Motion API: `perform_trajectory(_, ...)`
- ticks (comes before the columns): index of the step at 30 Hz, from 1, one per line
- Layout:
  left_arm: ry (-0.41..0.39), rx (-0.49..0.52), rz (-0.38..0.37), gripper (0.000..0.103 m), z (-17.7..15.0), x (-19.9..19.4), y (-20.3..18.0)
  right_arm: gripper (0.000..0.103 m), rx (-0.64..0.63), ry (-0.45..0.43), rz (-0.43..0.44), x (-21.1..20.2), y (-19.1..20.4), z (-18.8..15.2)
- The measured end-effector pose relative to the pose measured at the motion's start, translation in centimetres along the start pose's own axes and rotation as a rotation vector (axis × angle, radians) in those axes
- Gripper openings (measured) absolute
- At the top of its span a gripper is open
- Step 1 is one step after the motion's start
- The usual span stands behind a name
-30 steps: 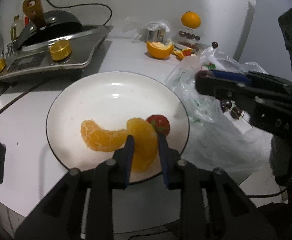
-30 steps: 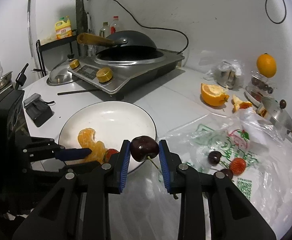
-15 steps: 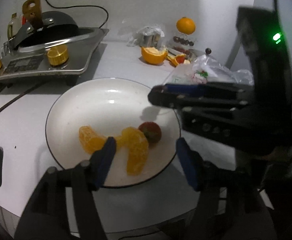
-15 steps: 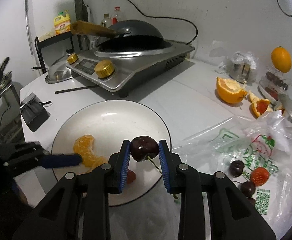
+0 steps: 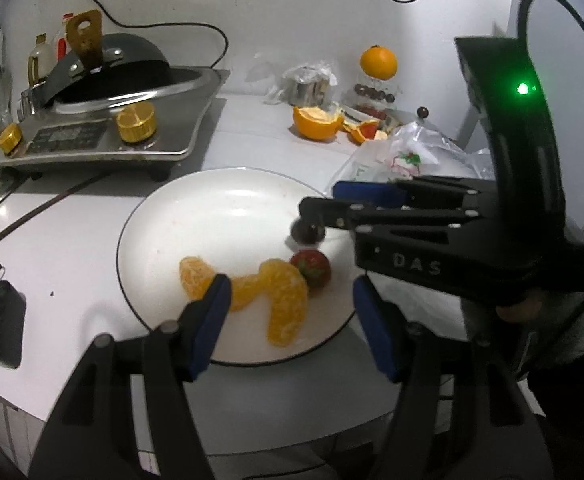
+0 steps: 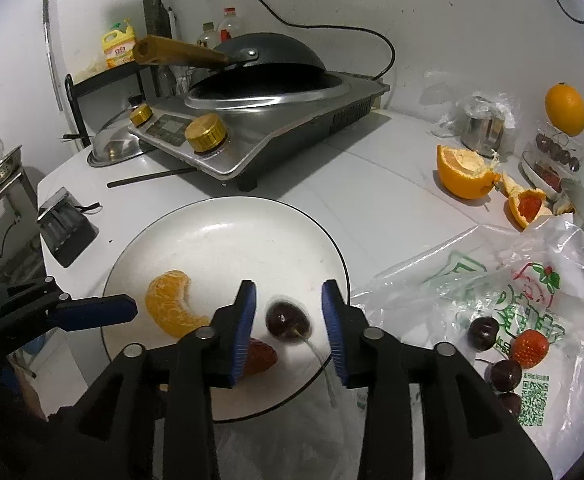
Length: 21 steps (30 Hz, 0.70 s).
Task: Organize fruits
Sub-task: 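Lower the cherry onto the plate beside the strawberry and open the right tool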
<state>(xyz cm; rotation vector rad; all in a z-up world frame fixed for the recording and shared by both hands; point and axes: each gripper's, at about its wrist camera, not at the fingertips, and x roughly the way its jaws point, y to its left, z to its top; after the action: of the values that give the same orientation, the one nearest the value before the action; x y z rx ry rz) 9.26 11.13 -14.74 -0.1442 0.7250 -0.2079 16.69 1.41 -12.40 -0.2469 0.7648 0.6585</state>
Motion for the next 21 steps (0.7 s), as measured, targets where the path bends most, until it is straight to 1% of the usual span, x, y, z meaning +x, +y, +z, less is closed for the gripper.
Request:
perform_trajectory(13,-0.039,-0.025,0.055,0.065,-0.4,-2.0,0.1,0.04,0.001,-0.056,-0.025,-4.1,-0.1,-0.7)
perform_trajectory(21,-0.048,-0.039,0.052,0.065,-0.7,-2.4,-0.9,0.04,0.005,-0.089,-0.043,-7.0,-0.7,-1.9)
